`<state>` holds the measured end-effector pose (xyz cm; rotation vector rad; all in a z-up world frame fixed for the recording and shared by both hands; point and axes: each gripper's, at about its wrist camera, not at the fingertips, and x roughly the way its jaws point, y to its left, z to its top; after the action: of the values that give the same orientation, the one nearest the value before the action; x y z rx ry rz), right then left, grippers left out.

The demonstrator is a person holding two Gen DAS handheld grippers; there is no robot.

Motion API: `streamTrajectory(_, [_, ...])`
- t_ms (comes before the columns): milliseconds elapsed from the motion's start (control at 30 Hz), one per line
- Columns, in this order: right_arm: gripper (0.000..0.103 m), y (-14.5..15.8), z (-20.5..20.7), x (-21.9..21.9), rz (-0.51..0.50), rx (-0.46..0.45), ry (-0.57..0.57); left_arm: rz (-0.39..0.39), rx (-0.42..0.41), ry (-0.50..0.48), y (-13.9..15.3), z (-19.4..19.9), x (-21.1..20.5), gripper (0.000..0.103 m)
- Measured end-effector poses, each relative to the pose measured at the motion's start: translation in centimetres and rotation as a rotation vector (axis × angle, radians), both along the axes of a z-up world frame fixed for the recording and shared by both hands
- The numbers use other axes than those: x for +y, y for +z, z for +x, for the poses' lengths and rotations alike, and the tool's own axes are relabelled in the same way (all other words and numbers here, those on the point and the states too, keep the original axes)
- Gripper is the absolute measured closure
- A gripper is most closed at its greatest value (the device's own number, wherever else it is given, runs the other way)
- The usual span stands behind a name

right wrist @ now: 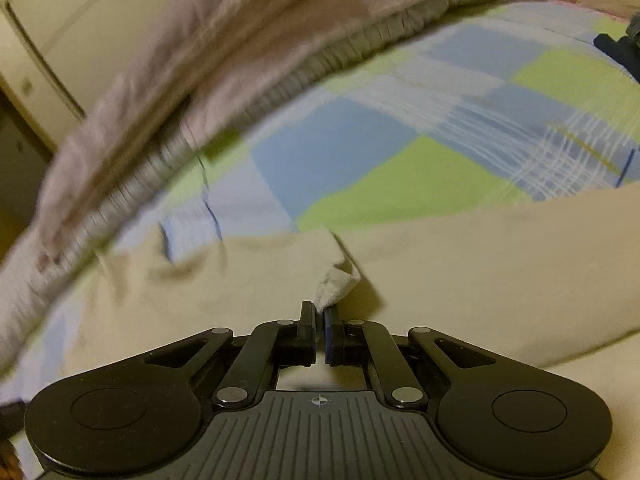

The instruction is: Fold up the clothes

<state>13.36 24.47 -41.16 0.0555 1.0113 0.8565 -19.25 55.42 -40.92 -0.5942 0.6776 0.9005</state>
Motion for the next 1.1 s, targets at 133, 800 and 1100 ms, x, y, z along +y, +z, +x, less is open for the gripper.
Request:
streamTrajectory(133, [0.083,1.1,-0.3,-0.1,-0.041,-0.052,-0.006,0.081,0.03,0.027,2.1,-0.6,-1.6,0.084])
streamTrajectory(800, [0.073,0.7,6.6,-21.1,0.21,0.285,-0.55,-0.319,-0.281,0.057,3.3,-3.7,-10.7,0.088])
streamTrajectory(1100, [0.073,-2.1,11.4,-30.4,0.475,0.392,-0.856,-0.367,-0.342,0.109,3.2,-3.8,-12.0,0.087])
